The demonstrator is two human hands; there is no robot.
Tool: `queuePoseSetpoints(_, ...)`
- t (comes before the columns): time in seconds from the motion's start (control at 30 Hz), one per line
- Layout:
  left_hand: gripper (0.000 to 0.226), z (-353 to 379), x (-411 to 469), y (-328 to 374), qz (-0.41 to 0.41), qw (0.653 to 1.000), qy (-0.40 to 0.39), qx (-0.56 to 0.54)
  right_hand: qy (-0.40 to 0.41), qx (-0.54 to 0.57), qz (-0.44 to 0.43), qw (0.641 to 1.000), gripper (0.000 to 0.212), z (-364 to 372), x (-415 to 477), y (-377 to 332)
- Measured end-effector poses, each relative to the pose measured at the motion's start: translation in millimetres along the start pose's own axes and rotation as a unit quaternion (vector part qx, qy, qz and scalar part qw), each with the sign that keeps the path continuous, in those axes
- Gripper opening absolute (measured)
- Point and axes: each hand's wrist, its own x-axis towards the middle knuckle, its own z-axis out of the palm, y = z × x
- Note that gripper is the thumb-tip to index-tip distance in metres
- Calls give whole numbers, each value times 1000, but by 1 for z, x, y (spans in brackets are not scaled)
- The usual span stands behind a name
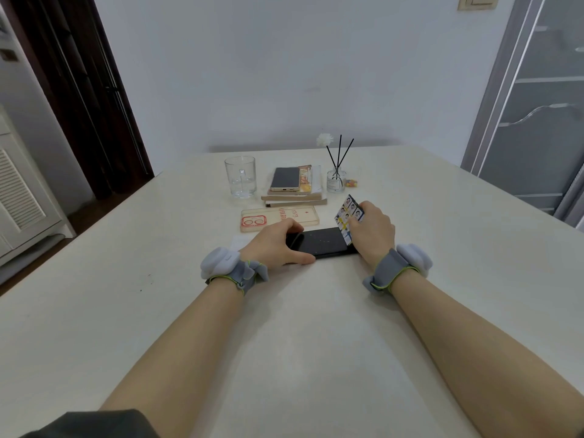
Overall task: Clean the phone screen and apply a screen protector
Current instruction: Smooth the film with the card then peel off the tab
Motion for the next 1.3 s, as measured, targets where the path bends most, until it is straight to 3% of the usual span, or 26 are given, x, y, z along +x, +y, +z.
queuePoseSetpoints(0.17, 66, -1, -1, 0, -2, 1000, -2, 1, -28, -10, -34, 999, 21, 11, 0, -9)
queuePoseSetpoints(0.33, 66, 0, 0, 0, -3, 1000, -3, 3, 6, 15, -1, 1000, 23, 6, 5, -2)
queuePoseSetpoints(0.53, 65, 0, 0, -1, -3, 1000, 3, 7, -40, 46, -15, 998, 26, 10, 1, -9)
queuePoseSetpoints(0.67, 65, -1, 0, 0, -3, 1000, 0, 5, -26, 67, -8, 997, 24, 6, 2, -4)
queuePoseSetpoints(0.87, 65, -1, 0, 0, -5, 1000, -1, 5, -60, 57, -31, 996, 30, 9, 2, -5)
queuePoseSetpoints(1.3, 65, -1, 0, -1, -4, 1000, -3, 4, -53, 47, -44, 997, 36, 10, 3, -5)
